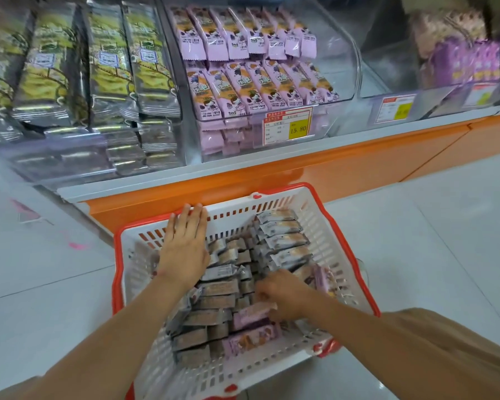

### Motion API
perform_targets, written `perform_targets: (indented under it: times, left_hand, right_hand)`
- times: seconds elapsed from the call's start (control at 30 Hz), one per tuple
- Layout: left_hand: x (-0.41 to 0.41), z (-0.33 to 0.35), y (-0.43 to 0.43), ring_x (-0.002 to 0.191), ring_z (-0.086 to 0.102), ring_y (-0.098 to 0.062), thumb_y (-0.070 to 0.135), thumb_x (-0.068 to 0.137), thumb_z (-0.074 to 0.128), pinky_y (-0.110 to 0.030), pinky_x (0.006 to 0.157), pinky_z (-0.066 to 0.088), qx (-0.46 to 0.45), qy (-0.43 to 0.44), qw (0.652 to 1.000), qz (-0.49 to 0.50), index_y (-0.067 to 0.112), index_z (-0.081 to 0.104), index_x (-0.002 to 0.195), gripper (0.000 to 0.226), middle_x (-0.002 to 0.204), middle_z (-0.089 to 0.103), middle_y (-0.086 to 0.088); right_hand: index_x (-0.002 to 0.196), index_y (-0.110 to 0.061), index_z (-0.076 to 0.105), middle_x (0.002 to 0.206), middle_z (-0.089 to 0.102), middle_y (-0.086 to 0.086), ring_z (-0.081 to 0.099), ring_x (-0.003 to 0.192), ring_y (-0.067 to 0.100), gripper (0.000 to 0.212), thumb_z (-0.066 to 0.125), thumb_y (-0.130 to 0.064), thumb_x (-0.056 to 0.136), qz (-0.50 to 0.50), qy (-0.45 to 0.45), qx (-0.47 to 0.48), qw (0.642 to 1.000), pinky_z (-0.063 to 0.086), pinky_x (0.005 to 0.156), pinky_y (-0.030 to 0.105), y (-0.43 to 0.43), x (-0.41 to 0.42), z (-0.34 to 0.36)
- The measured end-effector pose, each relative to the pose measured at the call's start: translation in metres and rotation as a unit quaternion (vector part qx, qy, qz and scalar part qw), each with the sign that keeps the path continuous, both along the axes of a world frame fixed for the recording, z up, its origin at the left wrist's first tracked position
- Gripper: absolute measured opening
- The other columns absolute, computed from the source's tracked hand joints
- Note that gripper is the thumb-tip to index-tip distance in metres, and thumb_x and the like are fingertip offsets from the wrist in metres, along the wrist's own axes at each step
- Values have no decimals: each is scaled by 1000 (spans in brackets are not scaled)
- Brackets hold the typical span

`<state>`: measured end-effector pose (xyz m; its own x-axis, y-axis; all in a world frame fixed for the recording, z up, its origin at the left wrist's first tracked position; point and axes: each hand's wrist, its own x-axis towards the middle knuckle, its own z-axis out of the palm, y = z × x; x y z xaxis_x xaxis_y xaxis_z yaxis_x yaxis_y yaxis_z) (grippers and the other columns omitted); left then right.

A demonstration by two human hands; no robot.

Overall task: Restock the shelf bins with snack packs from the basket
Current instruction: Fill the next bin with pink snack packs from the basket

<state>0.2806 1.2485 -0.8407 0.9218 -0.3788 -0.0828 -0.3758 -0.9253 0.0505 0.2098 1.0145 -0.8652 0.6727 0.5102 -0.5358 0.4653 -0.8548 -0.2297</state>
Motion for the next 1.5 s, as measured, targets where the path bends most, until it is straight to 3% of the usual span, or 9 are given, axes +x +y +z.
perform_targets:
  times: [0.3,0.4,0.5,0.63,0.73,0.83,1.03,1.2,1.5]
  left_hand:
    - [-8,41,-21,144,25,-20,37,106,36,-33,117,15,-216,151,963,-54,23,42,148,45,151,43,2]
    - [-17,64,-34,107,52,-15,28,105,43,-22,87,42,-367,271,889,-26,17,57,134,34,120,59,3]
    - [-23,87,-42,73,54,-9,24,105,44,-12,59,38,-459,302,835,46,2,62,106,28,86,60,1]
    - [-25,112,-41,102,64,-17,32,105,44,-28,94,48,-520,311,784,133,1,63,123,40,113,69,-7]
    - [-30,123,-43,106,63,-26,27,106,42,-32,98,50,-548,340,751,141,3,63,123,36,116,68,-15]
    - [-39,137,-44,74,59,-12,23,107,38,-22,72,51,-568,352,734,123,12,66,101,30,83,66,-3]
    - [-43,150,-43,76,62,-8,25,106,42,-26,80,50,-585,341,728,108,18,66,106,25,83,71,6]
    - [-44,157,-45,89,64,-16,23,105,45,-26,77,51,-590,317,733,115,12,65,109,23,106,70,-10]
    - [-28,181,-46,88,67,-13,16,103,49,-26,83,52,-614,267,739,74,14,62,106,14,93,71,-1]
  right_hand:
    - [96,-14,68,89,66,-3,59,79,6,6,66,-12,90,-394,25,352,849,46,72,14,-23,24,84]
    - [83,-18,68,88,66,2,56,80,16,18,59,-6,93,-445,14,411,795,44,70,22,-27,30,112]
    - [90,-6,67,88,61,8,53,75,20,16,58,-17,97,-464,10,460,757,45,62,24,-29,30,135]
    - [103,-12,62,84,62,8,59,72,22,33,60,-41,89,-460,24,554,693,48,66,33,-23,22,159]
    - [113,-15,57,90,68,10,61,82,29,30,69,-25,88,-441,-2,566,697,51,79,45,-16,16,168]
    - [126,-15,50,101,66,21,63,81,25,45,72,-14,87,-435,-39,565,700,54,77,39,-10,11,178]
    - [125,-9,36,112,61,20,65,95,28,54,72,-4,85,-451,-60,603,655,56,76,28,6,8,198]
    - [122,-13,31,114,58,17,61,97,22,54,71,-8,86,-431,-67,576,692,54,86,35,17,6,207]
    - [127,-19,49,107,63,15,62,88,31,50,74,-10,85,-332,-106,541,765,57,78,38,26,21,224]
